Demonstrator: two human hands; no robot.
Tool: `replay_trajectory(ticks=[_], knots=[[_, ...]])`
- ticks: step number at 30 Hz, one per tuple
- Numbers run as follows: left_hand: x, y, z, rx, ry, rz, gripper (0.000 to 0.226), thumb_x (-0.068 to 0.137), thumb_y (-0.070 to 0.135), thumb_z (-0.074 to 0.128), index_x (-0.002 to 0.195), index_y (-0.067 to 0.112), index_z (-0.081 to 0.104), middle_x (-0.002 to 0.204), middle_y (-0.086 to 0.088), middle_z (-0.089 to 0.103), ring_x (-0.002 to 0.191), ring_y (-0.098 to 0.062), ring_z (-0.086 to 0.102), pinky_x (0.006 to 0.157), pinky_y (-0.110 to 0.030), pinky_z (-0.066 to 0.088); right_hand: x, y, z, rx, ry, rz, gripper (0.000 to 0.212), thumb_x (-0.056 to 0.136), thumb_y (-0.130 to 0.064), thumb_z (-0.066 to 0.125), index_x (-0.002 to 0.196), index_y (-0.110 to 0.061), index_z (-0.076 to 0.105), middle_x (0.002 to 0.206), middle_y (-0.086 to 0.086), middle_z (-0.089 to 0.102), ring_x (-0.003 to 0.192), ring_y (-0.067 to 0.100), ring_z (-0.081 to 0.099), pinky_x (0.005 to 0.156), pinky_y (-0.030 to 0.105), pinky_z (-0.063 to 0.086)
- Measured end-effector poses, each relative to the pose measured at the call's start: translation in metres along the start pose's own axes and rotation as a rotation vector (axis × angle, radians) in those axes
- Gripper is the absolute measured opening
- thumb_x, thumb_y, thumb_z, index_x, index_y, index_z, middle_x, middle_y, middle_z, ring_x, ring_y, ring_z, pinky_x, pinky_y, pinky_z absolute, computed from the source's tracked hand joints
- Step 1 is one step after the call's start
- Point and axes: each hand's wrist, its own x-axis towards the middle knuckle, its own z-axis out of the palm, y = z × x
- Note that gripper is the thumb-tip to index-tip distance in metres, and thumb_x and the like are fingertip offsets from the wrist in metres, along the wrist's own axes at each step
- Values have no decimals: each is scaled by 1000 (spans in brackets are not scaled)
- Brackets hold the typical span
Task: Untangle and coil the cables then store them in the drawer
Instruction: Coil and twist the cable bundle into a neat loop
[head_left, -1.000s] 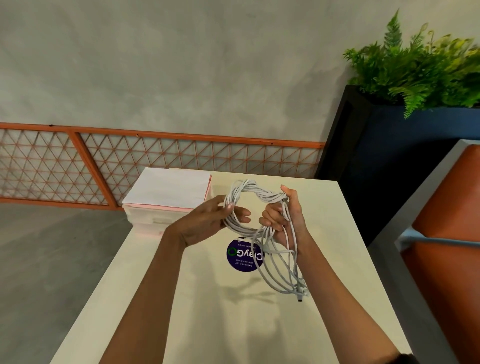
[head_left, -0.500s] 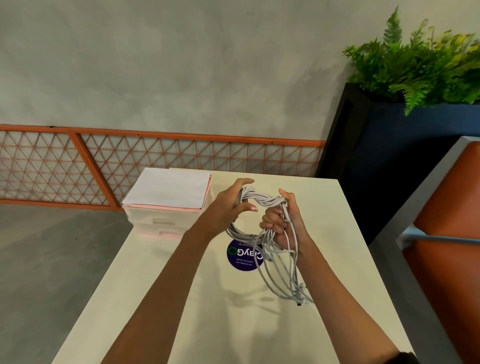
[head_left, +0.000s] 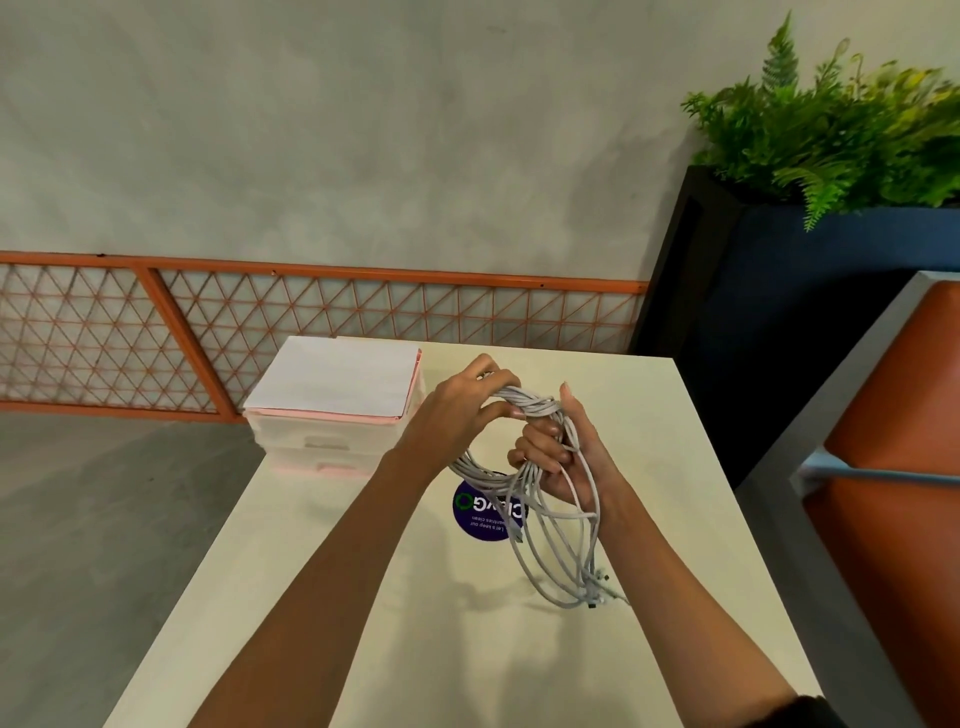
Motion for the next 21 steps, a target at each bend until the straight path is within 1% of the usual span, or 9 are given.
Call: replay_trajectory(ticks=[3,6,8,10,11,14,17,19,21], knots=[[0,-1,3,83,14,11,25,94,24,56,111,8,65,107,-11,60,81,-28,63,69,-35,55,-2,-1,-2,-183,-1,-17,32,71,-32,81,70,-13,56,42,-7,36,43,7,36,76,28,41],[-3,-3,7,154,33,-17,26,95,29,53,108,9,63,103,-10,58,75,-30,62,63,-40,56,-3,-2,-3,-193,16,16,36,65,-37,84,70,-15,57,56,-2,47,57,12,48,73,28,46],[-4,-3,8,205,33,-52,24,96,28,52,108,9,61,103,-10,57,76,-30,62,63,-40,56,-4,-3,-8,-217,58,37,45,63,-34,86,95,-12,63,82,5,63,79,20,61,78,33,51],[-6,-4,9,245,48,-72,22,96,25,52,107,8,61,102,-11,58,75,-30,62,61,-36,54,-7,-6,-12,-285,69,93,58,71,-13,75,124,-10,53,112,12,62,100,28,60,91,42,50],[-7,-6,9,258,61,-82,21,96,25,54,105,7,61,99,-11,58,72,-30,62,59,-35,53,-8,-8,-13,-337,80,145,62,74,-6,68,132,-10,46,118,15,59,105,30,58,95,46,47],[-9,-9,8,294,106,-113,20,91,24,61,97,5,64,89,-12,60,62,-29,62,54,-34,53,-9,-10,-7,-532,207,306,68,77,4,65,138,-6,35,108,17,64,103,30,59,96,46,46],[-8,-9,9,310,135,-144,21,88,24,65,94,4,64,85,-13,59,58,-29,61,51,-35,54,-4,0,-1,-638,384,328,58,82,10,58,134,-1,34,92,18,65,89,28,59,88,40,47],[-8,-8,10,320,141,-169,20,86,22,68,93,4,64,84,-14,59,56,-29,61,50,-36,54,0,8,6,-832,428,336,41,85,-1,59,124,5,48,91,18,66,84,26,58,82,37,47],[-8,-8,9,336,140,-201,19,81,19,74,90,4,65,81,-14,59,53,-28,61,47,-35,54,4,17,12,-992,428,321,41,84,-24,65,108,8,62,85,15,68,78,23,58,74,36,44]])
